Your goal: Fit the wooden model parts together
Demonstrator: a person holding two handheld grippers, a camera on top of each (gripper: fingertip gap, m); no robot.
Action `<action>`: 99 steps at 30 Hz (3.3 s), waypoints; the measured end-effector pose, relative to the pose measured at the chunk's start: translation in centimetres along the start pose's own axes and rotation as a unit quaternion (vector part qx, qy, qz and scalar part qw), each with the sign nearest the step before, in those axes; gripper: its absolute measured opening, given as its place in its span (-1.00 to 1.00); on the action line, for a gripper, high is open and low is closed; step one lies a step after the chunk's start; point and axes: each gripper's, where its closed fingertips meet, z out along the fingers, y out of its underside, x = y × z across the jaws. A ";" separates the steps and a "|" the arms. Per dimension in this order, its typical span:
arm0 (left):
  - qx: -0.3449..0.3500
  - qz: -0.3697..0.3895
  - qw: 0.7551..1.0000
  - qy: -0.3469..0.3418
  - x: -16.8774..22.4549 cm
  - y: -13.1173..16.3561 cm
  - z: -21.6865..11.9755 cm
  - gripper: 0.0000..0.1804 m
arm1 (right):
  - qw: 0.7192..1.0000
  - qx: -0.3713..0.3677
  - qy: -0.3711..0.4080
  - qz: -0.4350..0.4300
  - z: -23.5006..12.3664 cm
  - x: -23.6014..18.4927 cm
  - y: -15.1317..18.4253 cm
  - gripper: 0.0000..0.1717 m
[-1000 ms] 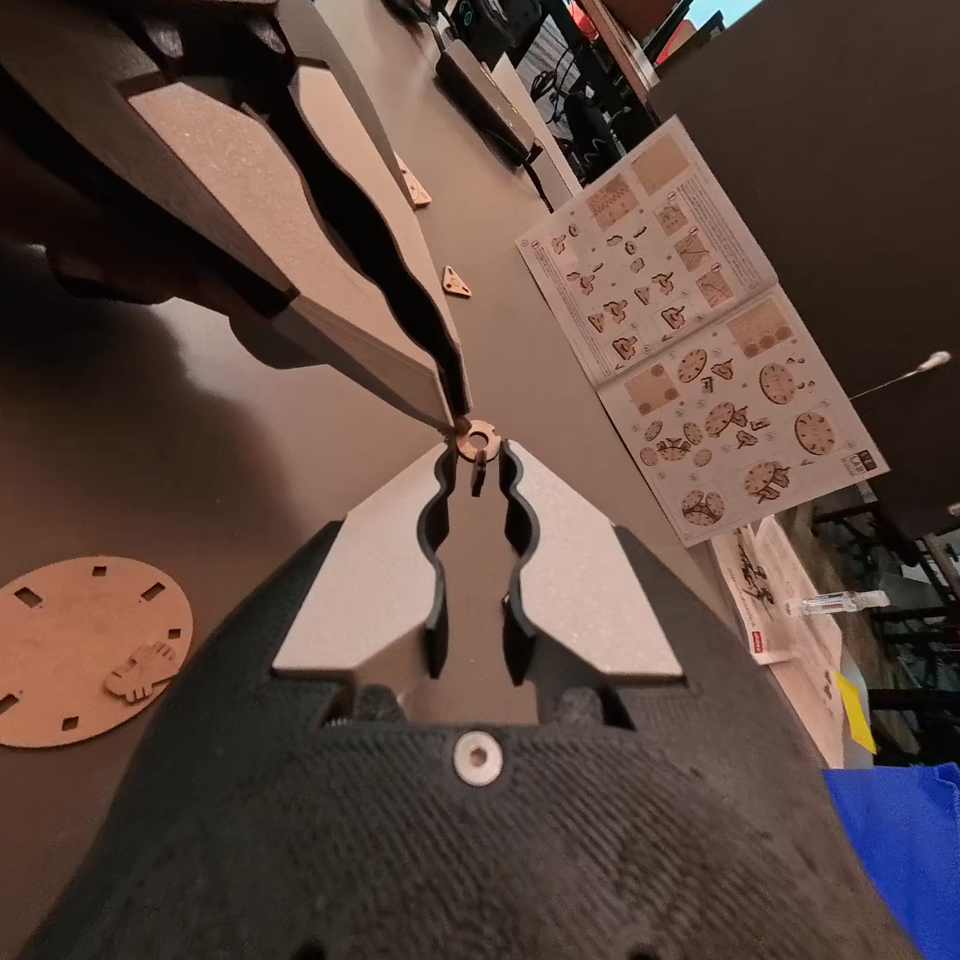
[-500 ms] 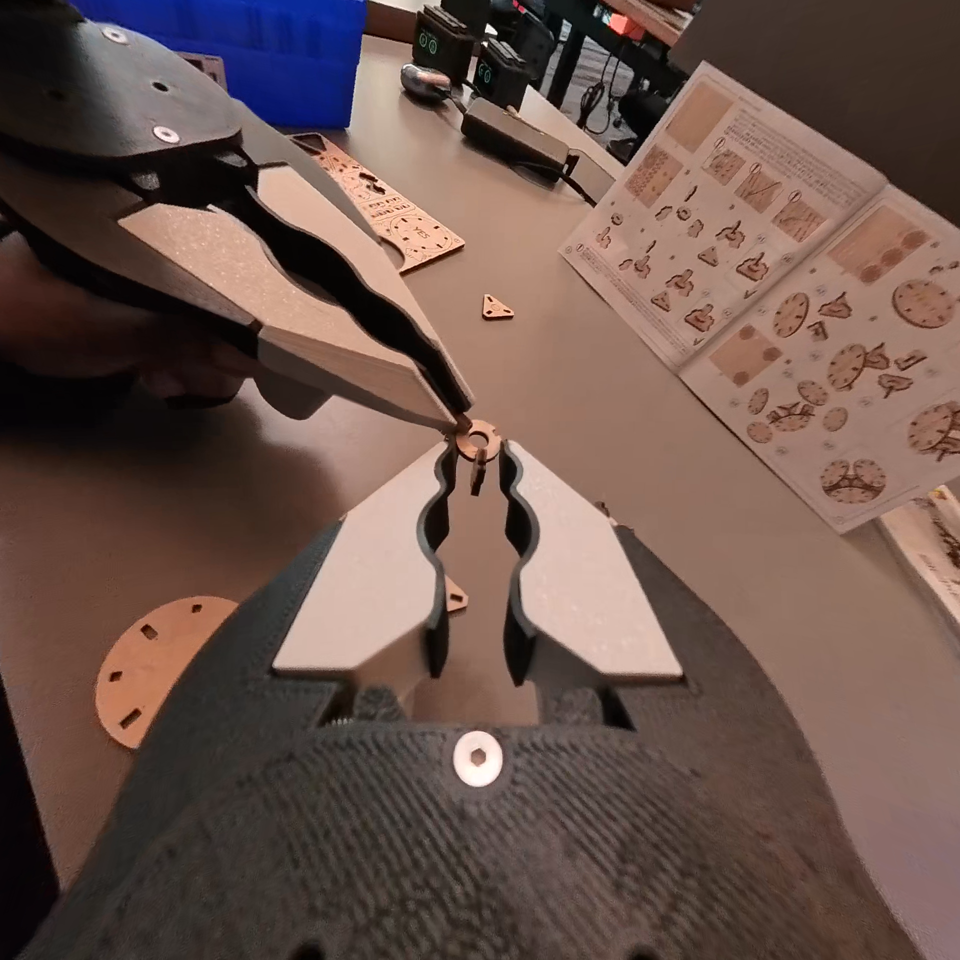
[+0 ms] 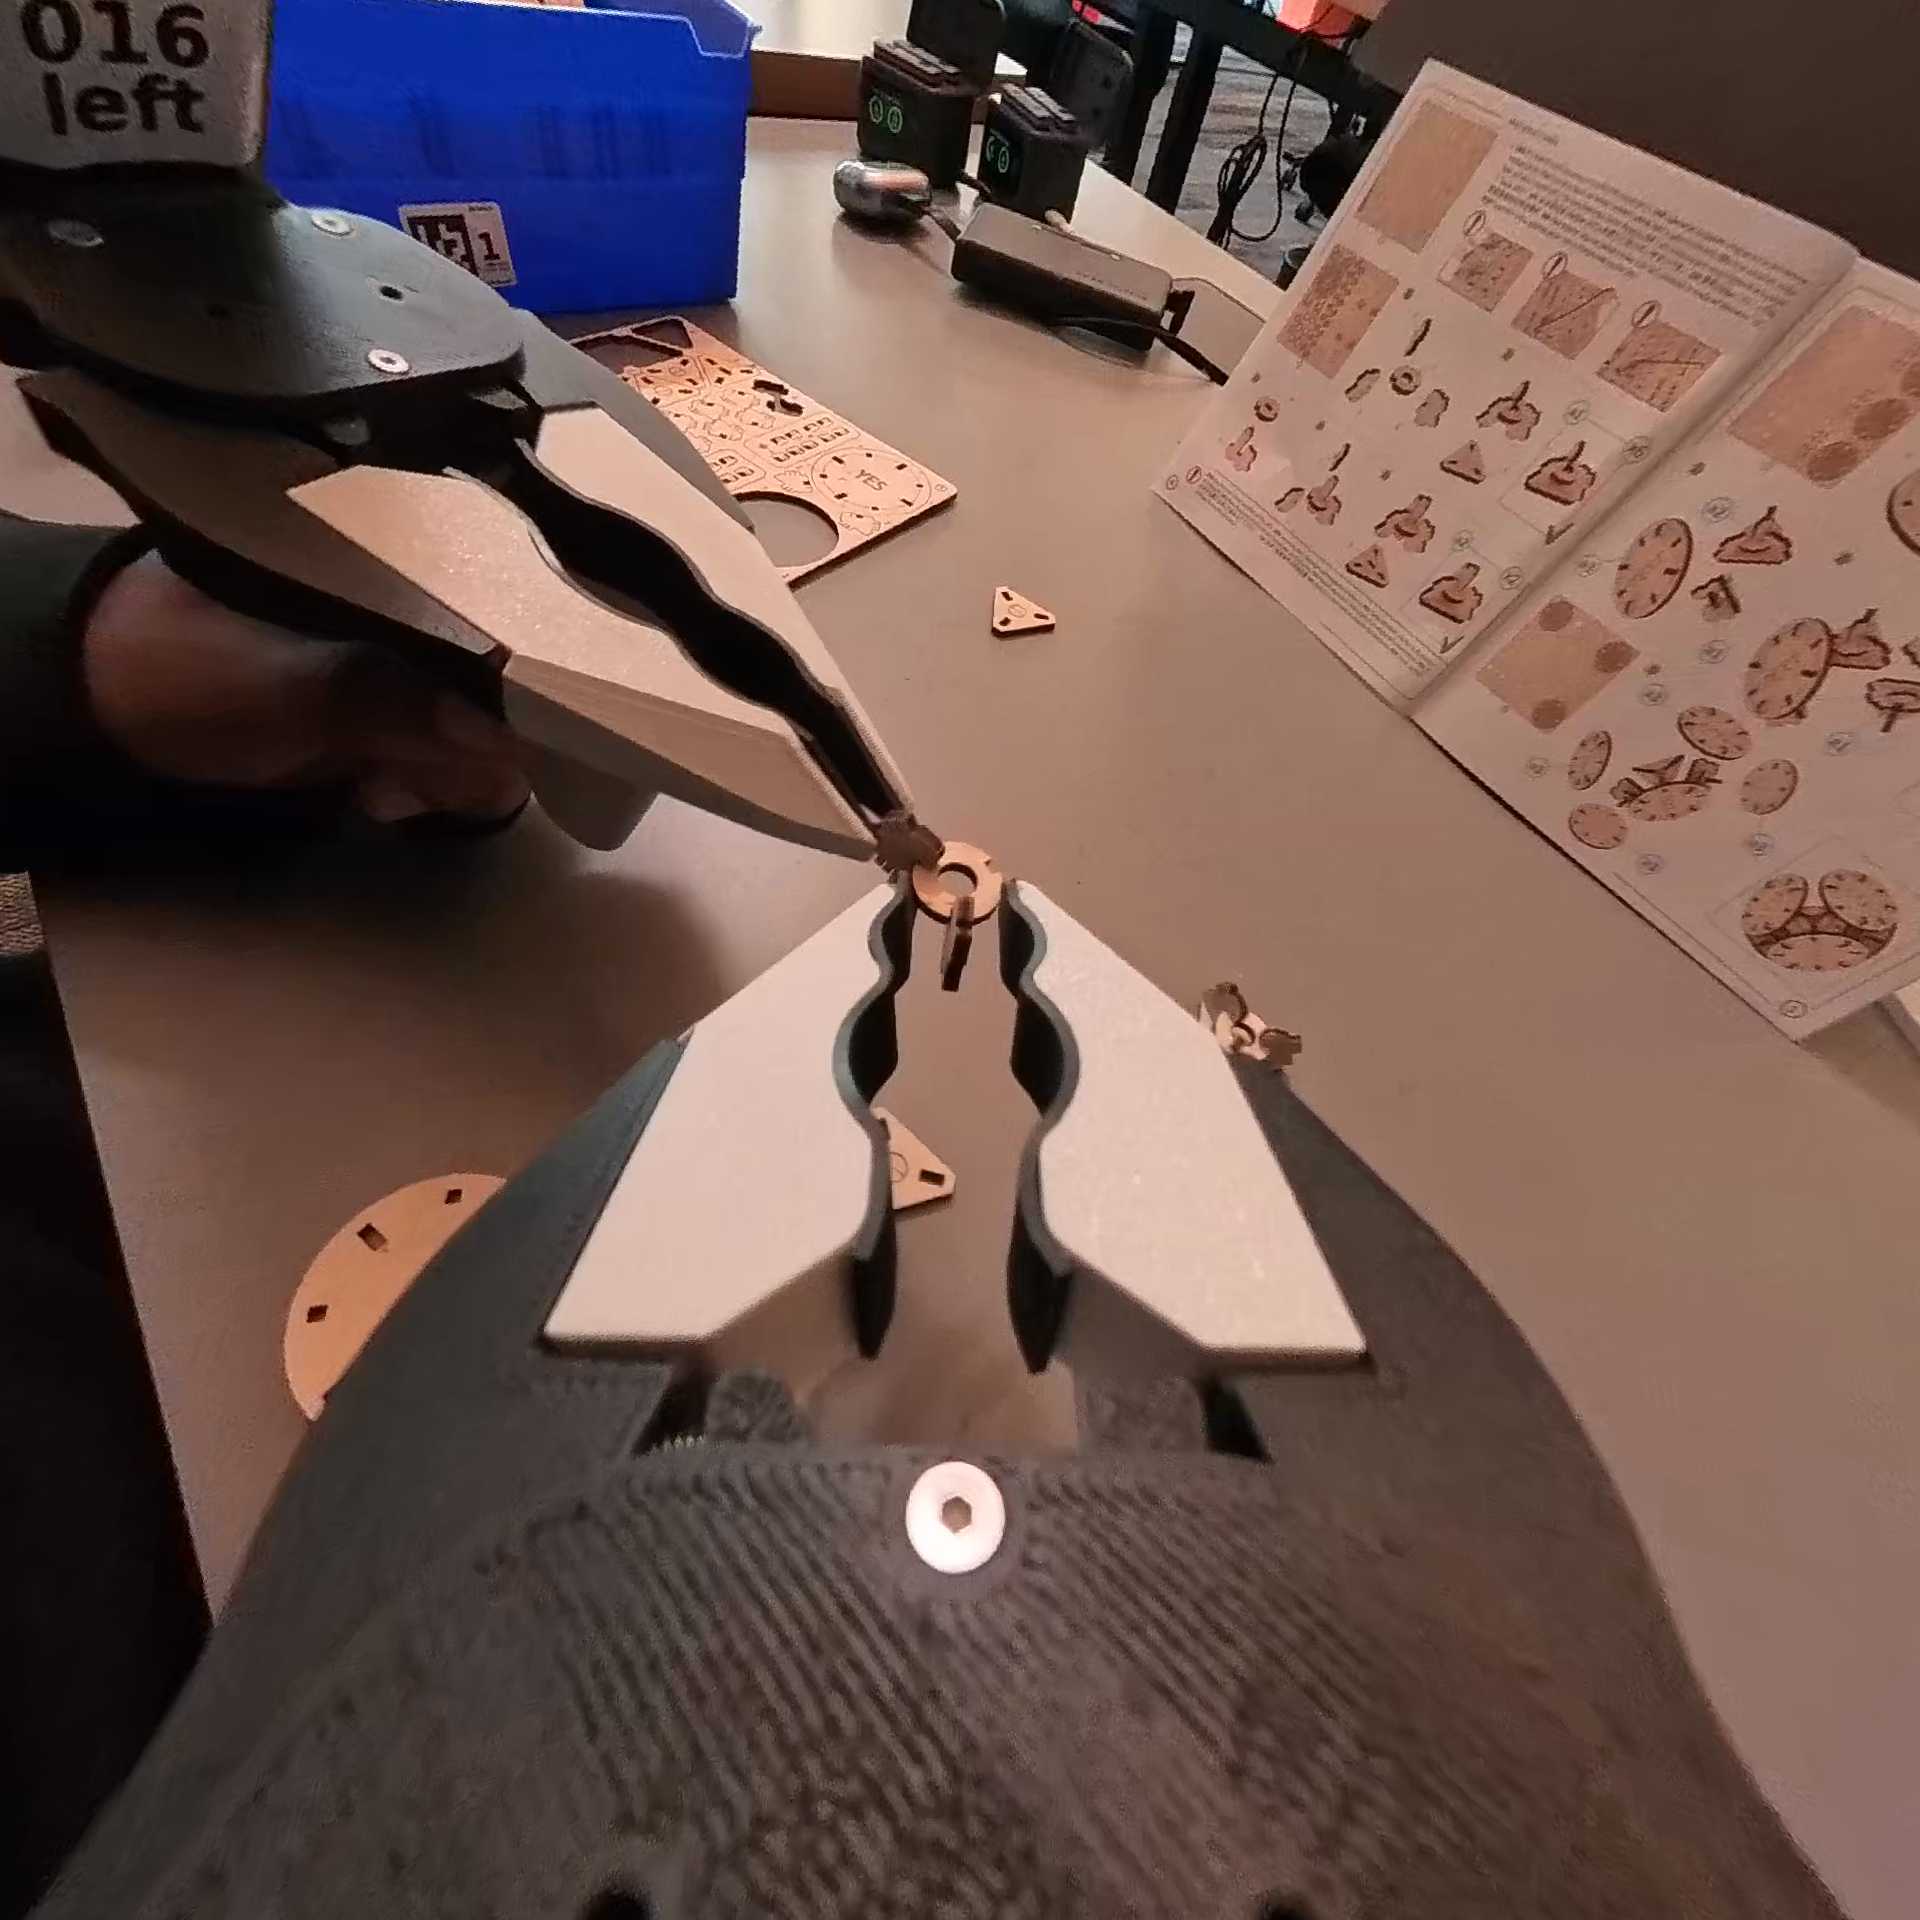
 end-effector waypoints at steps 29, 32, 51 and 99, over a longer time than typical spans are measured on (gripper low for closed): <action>-0.019 0.013 1.000 -0.003 0.5 0.3 0.3 -0.98 | 0.974 0.023 -0.130 0.183 -0.1 -0.6 0.4 -0.83; -0.025 0.017 0.999 -0.009 0.3 0.5 0.3 -0.98 | 0.976 0.015 -0.121 0.181 0.1 -0.6 0.7 -0.83; -0.049 0.069 0.996 -0.041 0.5 1.1 0.6 -0.98 | 0.996 -0.041 -0.034 0.073 -0.3 -0.6 0.9 -0.83; -0.090 0.079 0.991 -0.066 -0.2 2.3 0.7 -1.00 | 0.971 -0.077 0.114 -0.197 0.7 -0.5 1.5 -0.83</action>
